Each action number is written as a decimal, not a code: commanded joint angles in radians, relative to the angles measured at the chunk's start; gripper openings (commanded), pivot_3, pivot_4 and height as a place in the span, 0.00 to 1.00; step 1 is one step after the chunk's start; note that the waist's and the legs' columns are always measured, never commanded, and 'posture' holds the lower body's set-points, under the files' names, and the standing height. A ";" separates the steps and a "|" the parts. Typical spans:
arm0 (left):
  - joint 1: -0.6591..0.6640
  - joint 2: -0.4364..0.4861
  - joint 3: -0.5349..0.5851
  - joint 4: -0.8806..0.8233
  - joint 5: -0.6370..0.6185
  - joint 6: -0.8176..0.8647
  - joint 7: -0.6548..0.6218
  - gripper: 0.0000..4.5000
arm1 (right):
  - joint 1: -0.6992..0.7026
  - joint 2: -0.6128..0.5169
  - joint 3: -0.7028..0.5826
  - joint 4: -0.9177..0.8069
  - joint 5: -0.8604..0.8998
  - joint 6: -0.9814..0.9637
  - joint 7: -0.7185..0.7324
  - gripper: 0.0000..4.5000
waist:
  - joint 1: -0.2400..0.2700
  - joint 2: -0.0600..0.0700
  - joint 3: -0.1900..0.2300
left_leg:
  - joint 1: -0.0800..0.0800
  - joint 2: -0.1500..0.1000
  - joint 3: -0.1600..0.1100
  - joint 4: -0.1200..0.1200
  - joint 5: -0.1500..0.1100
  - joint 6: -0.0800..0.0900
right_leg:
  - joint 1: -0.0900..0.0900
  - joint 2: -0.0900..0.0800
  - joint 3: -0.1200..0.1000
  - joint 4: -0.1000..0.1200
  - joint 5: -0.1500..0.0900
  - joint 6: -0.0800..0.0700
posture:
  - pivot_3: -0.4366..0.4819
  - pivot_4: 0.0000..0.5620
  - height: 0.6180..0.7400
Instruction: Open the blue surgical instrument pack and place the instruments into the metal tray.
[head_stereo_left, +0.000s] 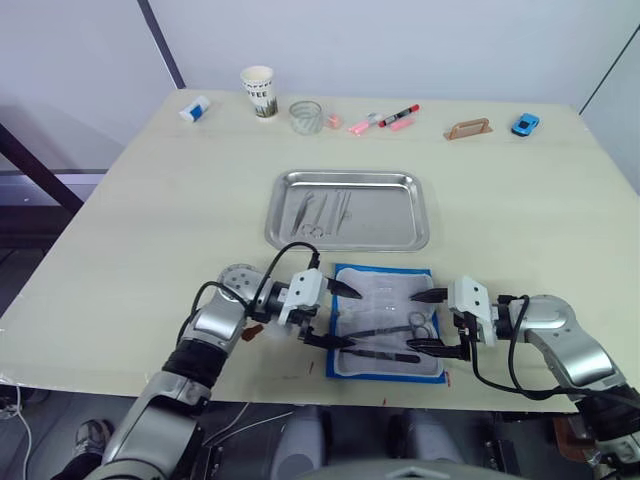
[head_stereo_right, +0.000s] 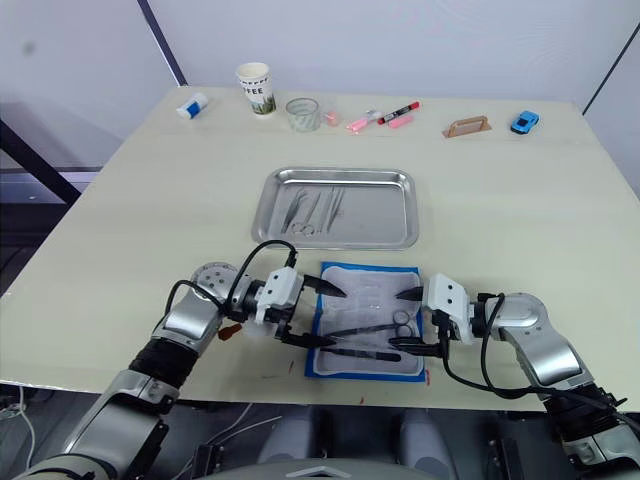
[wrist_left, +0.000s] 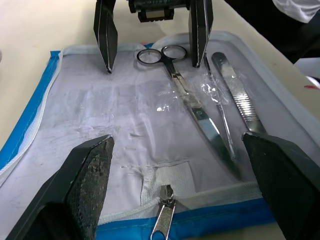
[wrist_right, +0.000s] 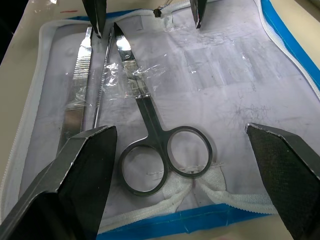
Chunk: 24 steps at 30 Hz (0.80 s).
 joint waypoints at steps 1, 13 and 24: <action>0.021 0.001 -0.035 0.062 0.055 -0.008 0.019 0.98 | 0.032 -0.024 0.004 -0.005 -0.011 0.031 -0.002 1.00 | 0.000 0.001 -0.001 | 0.000 0.000 0.000 0.000 0.000 0.000 | 0.000 0.000 0.000 0.000 0.000 0.000 | 0.48 0.27 1.00; 0.016 0.005 -0.044 0.072 0.052 -0.008 0.020 0.98 | 0.051 -0.079 -0.124 -0.258 0.142 0.232 -0.052 1.00 | 0.000 0.003 -0.001 | 0.000 0.000 -0.001 0.000 0.000 0.000 | 0.000 0.000 0.000 0.000 0.000 0.000 | 0.48 0.27 1.00; 0.021 0.013 -0.043 0.065 0.050 -0.016 0.014 0.98 | -0.109 -0.211 -0.088 -0.544 0.202 0.605 -0.161 1.00 | -0.001 0.004 -0.001 | -0.001 0.001 -0.001 0.000 0.000 0.000 | -0.001 -0.001 0.000 0.000 -0.002 -0.003 | 0.48 0.27 1.00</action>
